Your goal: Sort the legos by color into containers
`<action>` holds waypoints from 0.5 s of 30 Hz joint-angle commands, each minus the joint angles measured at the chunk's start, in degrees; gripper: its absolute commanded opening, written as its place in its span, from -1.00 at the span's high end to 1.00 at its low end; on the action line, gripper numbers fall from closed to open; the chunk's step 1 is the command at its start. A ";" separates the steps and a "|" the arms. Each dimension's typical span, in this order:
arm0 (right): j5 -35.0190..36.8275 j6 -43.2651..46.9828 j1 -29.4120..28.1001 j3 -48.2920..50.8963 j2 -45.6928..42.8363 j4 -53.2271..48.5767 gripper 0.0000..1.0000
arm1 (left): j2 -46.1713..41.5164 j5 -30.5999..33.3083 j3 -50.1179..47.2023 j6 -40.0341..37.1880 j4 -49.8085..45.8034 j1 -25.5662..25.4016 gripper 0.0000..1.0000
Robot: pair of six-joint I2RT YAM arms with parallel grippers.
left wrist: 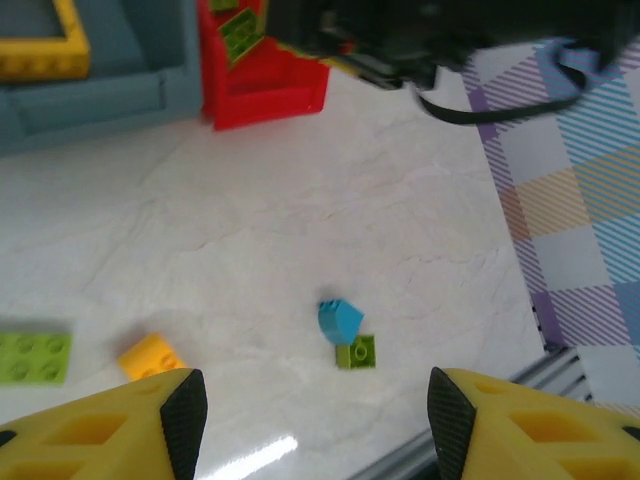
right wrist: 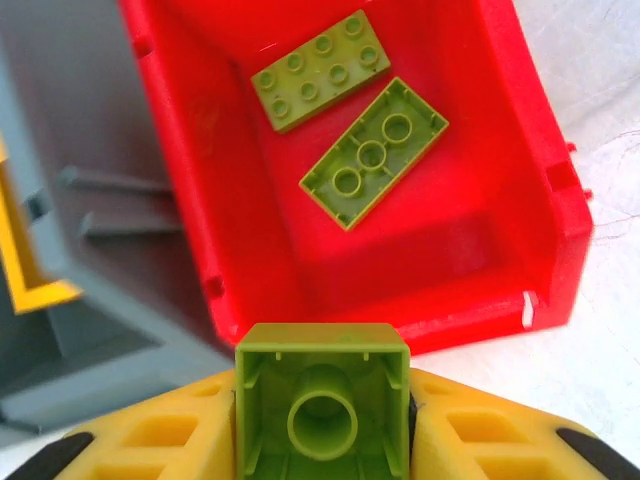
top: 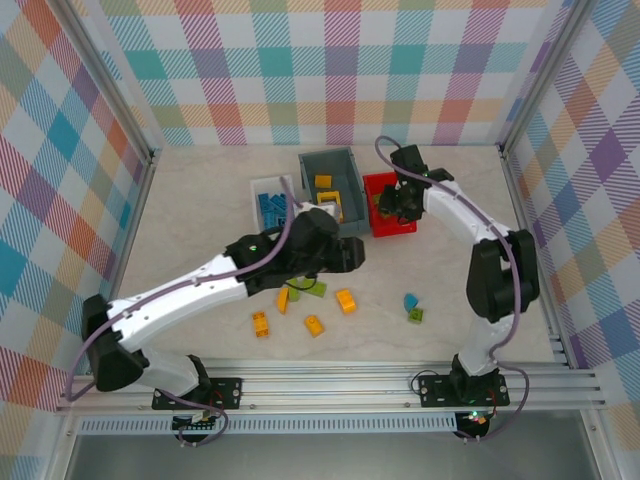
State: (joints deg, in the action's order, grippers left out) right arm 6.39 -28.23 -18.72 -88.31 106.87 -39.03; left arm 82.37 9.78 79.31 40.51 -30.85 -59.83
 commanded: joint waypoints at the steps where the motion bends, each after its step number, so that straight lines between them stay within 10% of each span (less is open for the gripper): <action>1: -1.54 -3.76 1.36 -6.67 4.99 -3.62 0.20 | 3.72 8.21 5.64 -6.33 3.67 -2.96 -0.25; 15: -4.02 -5.54 3.35 -24.04 19.20 -9.34 -0.19 | 13.00 13.04 13.78 -10.79 -0.22 -5.64 -0.26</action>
State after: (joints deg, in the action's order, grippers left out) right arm 3.79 -33.30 -15.70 -110.08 126.19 -45.71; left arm 95.94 20.36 91.44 31.42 -29.34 -64.66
